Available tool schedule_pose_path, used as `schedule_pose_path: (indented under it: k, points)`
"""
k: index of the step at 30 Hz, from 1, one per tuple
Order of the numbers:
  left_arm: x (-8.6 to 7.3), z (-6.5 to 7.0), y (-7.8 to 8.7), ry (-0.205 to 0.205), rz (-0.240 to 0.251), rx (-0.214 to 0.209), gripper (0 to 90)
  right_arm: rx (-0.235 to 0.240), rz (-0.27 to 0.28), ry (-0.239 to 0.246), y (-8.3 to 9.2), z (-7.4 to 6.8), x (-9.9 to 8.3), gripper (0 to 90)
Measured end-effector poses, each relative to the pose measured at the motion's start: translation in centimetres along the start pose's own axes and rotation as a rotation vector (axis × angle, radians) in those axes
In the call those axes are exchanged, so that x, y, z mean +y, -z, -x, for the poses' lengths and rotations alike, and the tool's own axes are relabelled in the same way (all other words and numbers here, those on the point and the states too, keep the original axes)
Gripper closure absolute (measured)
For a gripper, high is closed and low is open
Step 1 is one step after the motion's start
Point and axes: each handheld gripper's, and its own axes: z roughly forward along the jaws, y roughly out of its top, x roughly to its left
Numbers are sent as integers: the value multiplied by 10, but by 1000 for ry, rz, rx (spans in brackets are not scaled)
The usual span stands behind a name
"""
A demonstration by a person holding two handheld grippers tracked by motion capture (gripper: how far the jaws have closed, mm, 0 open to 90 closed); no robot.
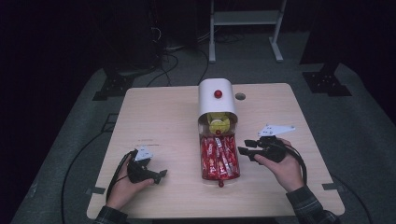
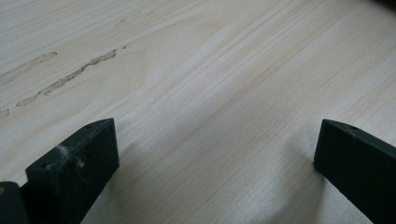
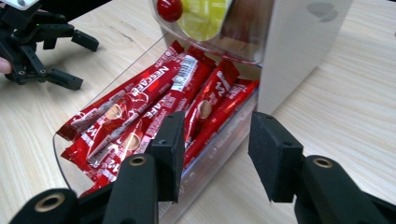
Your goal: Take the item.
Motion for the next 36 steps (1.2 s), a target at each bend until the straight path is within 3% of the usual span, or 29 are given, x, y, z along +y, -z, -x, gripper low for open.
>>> schedule_pose_path:
  k: [14, 36]
  points:
    - [0, 0, 0, 1, 0, 0, 0, 31, -20, 20, -16, -9, 7, 552]
    - [0, 0, 0, 1, 0, 0, 0, 35, -36, 28, -47, -9, 9, 622]
